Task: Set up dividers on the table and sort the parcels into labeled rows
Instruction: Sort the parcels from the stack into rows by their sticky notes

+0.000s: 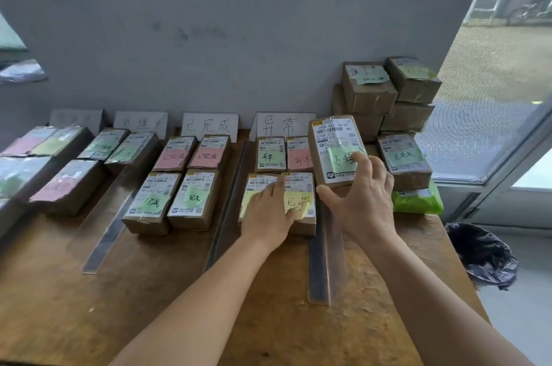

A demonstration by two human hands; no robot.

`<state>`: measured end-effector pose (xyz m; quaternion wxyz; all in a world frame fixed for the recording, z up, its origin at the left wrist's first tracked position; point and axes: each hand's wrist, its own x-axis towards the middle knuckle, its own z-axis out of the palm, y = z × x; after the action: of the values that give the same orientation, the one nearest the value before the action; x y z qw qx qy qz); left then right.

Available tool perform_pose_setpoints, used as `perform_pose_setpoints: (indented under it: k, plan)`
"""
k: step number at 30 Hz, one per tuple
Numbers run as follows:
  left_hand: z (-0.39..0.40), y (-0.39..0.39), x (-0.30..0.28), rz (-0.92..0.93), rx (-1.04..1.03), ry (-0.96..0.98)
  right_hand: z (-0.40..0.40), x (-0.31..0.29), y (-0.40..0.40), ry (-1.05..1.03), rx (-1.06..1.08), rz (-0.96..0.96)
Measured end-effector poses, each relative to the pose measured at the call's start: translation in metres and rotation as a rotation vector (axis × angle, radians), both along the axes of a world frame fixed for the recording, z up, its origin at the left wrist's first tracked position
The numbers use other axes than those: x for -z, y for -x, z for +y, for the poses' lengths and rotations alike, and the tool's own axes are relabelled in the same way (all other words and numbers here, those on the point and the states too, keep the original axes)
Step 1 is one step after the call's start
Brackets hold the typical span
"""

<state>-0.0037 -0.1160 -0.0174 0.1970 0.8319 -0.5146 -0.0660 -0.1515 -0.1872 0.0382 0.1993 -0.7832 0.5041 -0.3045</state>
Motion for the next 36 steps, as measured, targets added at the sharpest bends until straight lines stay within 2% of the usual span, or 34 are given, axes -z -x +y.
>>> perform_pose_setpoints:
  k: [9, 19, 24, 31, 36]
  plan:
    - [0.064, 0.006, -0.047, 0.183, -0.071, 0.377, 0.039, -0.013, -0.021, 0.042, -0.12, -0.081]
    - [0.129, -0.022, -0.09, 0.497, -0.142, 0.528, 0.116, -0.029, -0.083, 0.024, -0.273, -0.121]
    - [0.172, -0.068, -0.095, 0.666, -0.224, 0.573, 0.164, -0.035, -0.133, 0.039, -0.334, -0.099]
    - [0.24, -0.166, -0.093, 0.708, -0.37, 0.664, 0.239, -0.038, -0.222, 0.052, -0.413, -0.117]
    - [0.295, -0.237, -0.091, 0.717, -0.408, 0.62, 0.283, -0.033, -0.283, 0.053, -0.488, -0.039]
